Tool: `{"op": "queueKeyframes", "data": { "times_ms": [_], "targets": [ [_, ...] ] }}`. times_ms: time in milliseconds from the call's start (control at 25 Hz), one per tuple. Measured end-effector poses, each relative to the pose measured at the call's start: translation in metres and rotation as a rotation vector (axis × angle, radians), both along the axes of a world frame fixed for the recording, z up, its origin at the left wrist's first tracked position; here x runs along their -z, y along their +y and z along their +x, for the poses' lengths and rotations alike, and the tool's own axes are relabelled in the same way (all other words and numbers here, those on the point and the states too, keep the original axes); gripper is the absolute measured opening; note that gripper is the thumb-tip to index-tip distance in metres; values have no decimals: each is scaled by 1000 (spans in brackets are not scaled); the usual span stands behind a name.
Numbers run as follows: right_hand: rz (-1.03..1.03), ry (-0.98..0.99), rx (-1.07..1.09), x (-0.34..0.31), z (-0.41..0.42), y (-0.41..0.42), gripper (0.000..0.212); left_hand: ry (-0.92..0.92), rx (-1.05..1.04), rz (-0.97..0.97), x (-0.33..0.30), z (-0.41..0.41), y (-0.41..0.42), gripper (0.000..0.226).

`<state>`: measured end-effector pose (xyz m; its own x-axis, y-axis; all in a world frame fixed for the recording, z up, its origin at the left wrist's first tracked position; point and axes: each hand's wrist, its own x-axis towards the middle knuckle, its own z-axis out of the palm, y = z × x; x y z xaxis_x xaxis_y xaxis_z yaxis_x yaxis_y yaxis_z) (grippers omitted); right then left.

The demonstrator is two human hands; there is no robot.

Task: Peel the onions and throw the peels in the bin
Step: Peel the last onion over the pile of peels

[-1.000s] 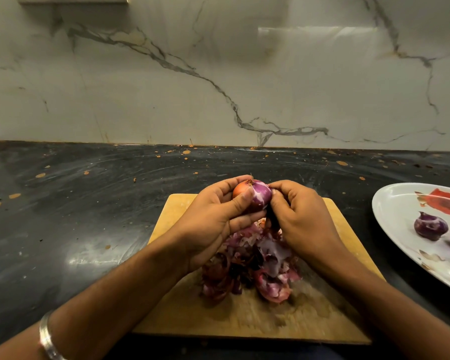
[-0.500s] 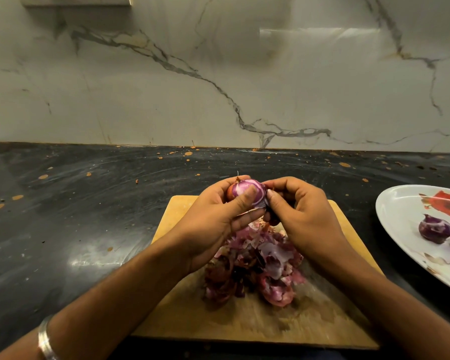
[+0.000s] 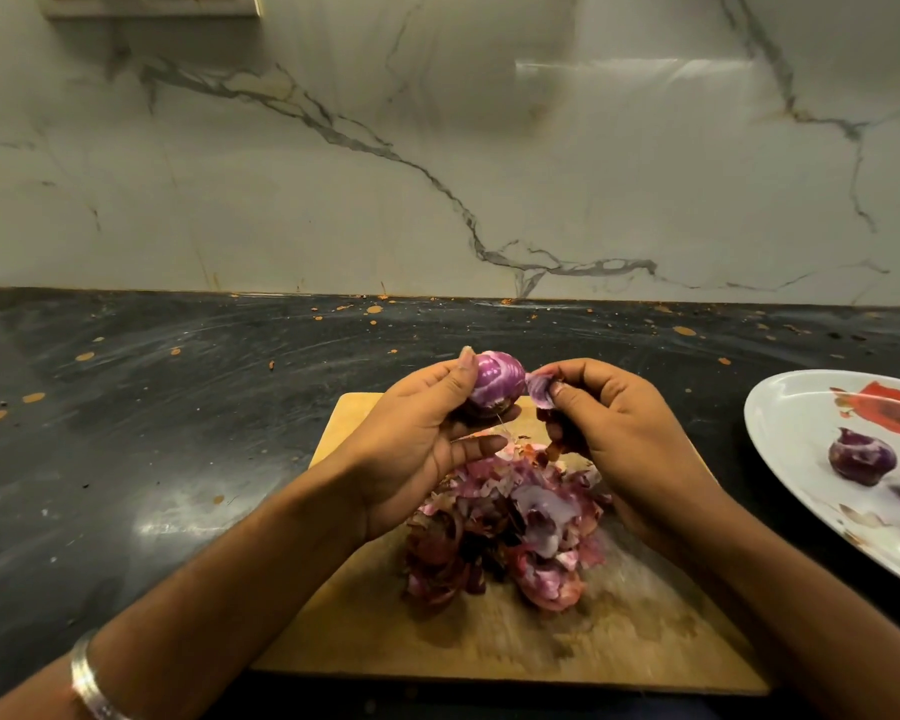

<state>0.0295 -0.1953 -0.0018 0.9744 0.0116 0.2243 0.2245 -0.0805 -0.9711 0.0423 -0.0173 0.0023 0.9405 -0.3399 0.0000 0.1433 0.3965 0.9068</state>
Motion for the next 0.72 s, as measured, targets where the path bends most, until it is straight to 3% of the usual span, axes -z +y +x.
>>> {"op": "queueKeyframes", "data": {
  "times_ms": [200,400,520,720],
  "targets": [
    [-27,-50,11,0,-3,3,14,17,1,-53,3,3,0,42],
    [-98,-135,100,2,-3,-1,3,16,13,-105,2,2,1,48],
    [-308,-148,204,4,-2,-4,9,4,-25,-139,-1,4,5,50],
    [-504,-187,81,4,-9,2,26,39,-67,-121,-2,4,6,43]
  ]
}}
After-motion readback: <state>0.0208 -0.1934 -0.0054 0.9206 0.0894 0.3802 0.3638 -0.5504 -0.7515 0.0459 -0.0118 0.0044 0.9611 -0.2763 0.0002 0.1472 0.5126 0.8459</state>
